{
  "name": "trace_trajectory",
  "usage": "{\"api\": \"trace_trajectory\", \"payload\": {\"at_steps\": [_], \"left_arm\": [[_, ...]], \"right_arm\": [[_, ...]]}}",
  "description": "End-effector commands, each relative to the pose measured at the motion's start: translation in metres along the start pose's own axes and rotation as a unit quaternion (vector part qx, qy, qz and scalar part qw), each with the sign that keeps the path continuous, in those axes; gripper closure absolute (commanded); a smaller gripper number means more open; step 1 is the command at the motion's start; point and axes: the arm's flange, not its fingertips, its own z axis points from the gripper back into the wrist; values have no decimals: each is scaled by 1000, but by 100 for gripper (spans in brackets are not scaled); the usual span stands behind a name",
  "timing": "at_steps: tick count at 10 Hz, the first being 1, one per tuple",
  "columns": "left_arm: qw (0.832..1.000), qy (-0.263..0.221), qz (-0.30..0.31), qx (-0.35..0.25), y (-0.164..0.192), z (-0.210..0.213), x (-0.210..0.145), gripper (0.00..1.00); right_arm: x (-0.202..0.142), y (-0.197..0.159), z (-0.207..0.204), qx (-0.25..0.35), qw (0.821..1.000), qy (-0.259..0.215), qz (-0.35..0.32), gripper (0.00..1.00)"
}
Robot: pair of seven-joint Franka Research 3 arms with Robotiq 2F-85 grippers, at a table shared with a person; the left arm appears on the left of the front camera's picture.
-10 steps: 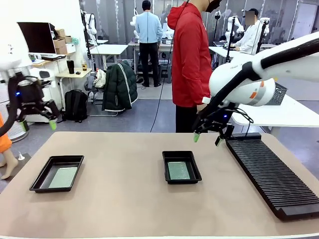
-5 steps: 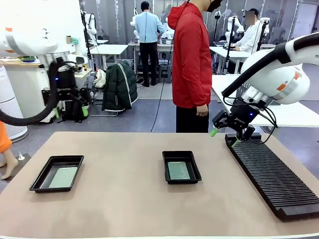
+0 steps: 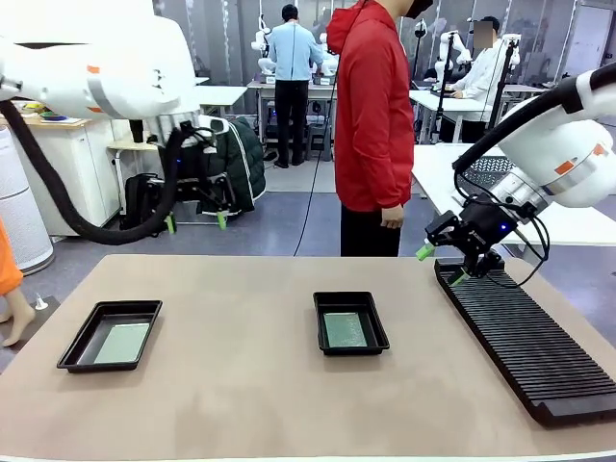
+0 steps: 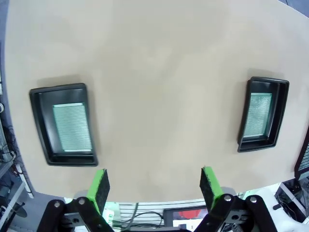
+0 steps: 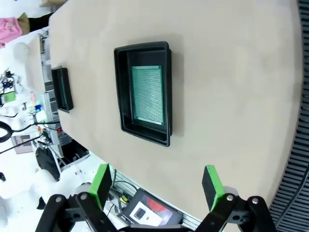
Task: Inspect and transfer BCBs to ESD trays.
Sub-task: Pick up the ESD tray and place it on the left side of the table.
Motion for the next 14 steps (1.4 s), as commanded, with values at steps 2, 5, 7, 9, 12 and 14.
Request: {"api": "trace_trajectory", "payload": {"at_steps": [2,5,7,9,12,14], "left_arm": [[1000,-4,17,-22,-36,-24,3,0],[999,-8,22,-34,-81,-51,9,0],[999,-13,31,-37,-111,-70,10,0],[999,-15,38,-35,-136,-88,6,0],[999,-29,31,-16,-167,-123,6,0],[999,-33,17,-7,-184,-143,5,0]], "right_arm": [[12,-21,0,49,999,2,19,0],[5,-15,0,23,1000,-2,8,0],[5,-15,0,23,1000,-2,8,0],[5,-15,0,23,1000,-2,8,0],[5,-15,0,23,1000,-2,8,0],[5,-15,0,23,1000,-2,8,0]]}}
